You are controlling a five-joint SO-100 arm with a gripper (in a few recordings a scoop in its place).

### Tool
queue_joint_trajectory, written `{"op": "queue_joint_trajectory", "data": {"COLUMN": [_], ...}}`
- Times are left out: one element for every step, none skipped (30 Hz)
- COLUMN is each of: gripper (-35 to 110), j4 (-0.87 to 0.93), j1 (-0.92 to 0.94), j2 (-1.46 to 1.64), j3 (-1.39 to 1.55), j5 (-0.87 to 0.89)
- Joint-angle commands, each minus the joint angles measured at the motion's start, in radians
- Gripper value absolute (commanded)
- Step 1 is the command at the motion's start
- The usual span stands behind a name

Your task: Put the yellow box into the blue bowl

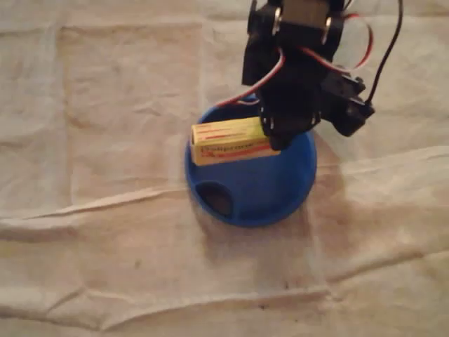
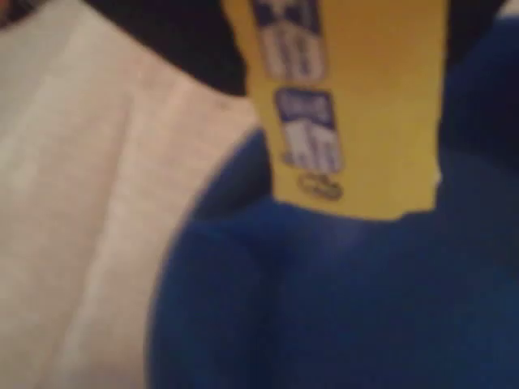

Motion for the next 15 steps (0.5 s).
{"op": "queue_joint_trajectory", "data": {"gripper": [5,7,10,12,14,16,18,18,19,18,18,18,18,17,17], "j4": [-0.009,-0.009,-0.009,-0.009,-0.009,-0.009,-0.008,-0.008,-0.008,-0.008,-0.008,-0.008,-0.008,-0.008,-0.008], "j1": [0.011,0.011,0.011,0.011,0.011,0.011,0.011,0.011,0.011,0.011,0.011,0.011,0.011,0.011,0.011], "j2": [0.046,0.046,0.046,0.046,0.048,0.048,0.048,0.048,0.048,0.048,0.048,0.049,0.049,0.049,0.051], "j3": [-0.072,-0.072,-0.074,-0.074,-0.074,-0.074,-0.074,-0.072,-0.072,-0.074,-0.074,-0.074,-0.074,-0.074,-0.074], "j5": [-0.005,-0.005,-0.005,-0.005,-0.005,-0.005,-0.005,-0.005,-0.005,-0.005,-0.005,-0.005,-0.009,-0.018,-0.029]}}
